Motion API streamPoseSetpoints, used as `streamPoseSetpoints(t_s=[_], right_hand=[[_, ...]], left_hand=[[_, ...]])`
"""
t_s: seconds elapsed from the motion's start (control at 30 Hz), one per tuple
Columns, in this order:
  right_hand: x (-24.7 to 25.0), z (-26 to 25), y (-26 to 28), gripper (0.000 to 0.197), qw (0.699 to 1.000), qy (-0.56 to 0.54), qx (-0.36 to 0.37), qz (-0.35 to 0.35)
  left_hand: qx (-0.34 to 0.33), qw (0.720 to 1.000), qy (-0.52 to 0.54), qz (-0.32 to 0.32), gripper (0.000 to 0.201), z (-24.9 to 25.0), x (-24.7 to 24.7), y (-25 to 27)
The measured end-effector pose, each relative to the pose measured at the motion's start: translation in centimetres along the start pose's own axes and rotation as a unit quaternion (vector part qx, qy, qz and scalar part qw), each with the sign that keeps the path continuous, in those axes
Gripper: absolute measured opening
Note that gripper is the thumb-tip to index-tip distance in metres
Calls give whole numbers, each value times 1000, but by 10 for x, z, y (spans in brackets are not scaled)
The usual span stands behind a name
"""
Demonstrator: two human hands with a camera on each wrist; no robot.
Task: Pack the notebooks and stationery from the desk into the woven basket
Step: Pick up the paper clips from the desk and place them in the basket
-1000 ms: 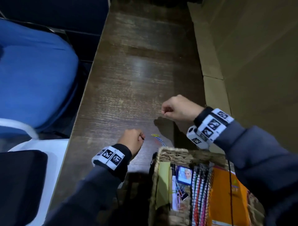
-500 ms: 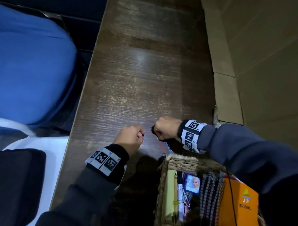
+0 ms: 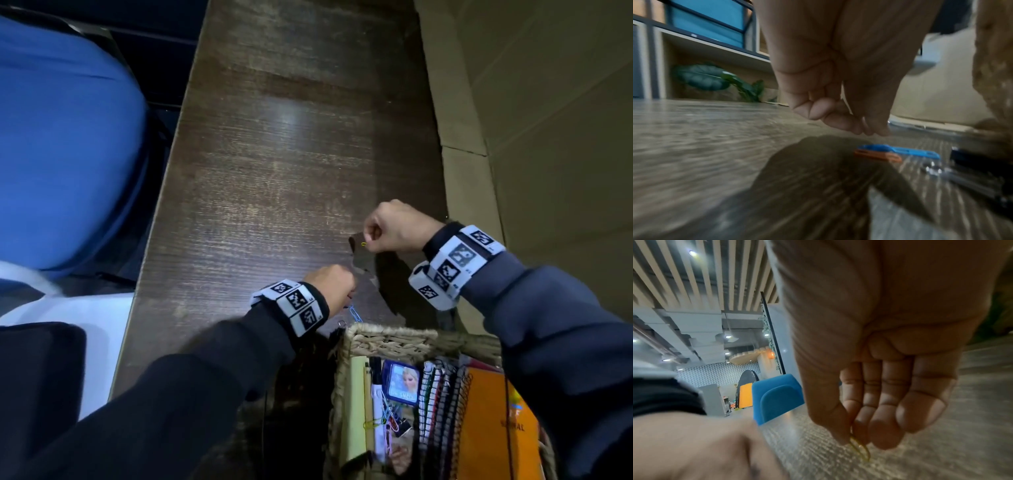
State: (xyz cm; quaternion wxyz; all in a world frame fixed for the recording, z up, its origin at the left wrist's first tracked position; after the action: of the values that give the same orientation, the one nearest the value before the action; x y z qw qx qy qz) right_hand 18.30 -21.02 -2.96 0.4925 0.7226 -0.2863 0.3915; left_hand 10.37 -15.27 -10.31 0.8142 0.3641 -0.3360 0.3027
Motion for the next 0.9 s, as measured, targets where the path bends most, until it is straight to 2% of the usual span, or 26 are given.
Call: streamPoseSetpoints(t_s=[0.07, 0.2, 0.4, 0.5, 0.57, 0.67, 0.8, 0.9], right_hand=[[7, 7, 9, 11, 1000, -23, -7, 14], [20, 10, 29, 13, 997, -59, -7, 58], [29, -12, 77, 8, 989, -128, 30, 74], [26, -23, 108, 10, 970, -227, 35, 83], [15, -27, 128, 15, 954, -286, 32, 87], [-16, -29, 156, 12, 948, -311, 9, 63], [-80, -37, 182, 14, 971, -238, -9, -28], [-127, -31, 187, 14, 980, -185, -49, -50]], left_hand=[[20, 1000, 12, -21, 24, 1, -7, -6], [6, 1000, -17, -10, 22, 7, -8, -9], [12, 999, -10, -36, 24, 5, -15, -8], [-9, 999, -36, -36, 23, 8, -14, -4], [-20, 999, -37, -13, 25, 8, -6, -4], [2, 997, 23, 79, 20, 3, 29, 1], [15, 975, 86, 203, 16, 7, 89, 34], [10, 963, 125, 239, 12, 25, 115, 64]])
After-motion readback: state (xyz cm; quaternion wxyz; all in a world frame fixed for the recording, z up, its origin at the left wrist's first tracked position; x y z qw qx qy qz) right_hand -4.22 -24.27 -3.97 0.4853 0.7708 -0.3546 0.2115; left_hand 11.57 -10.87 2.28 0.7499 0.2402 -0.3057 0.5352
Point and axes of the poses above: each hand's wrist, its own y-axis away from the middle knuckle, its own x-axis out of the back of the hand, z = x × y, the point moved 9 cm from there along -y, towards the middle knuckle, and after that the axes turned 3 degrees about z, right-handed, at the moved point
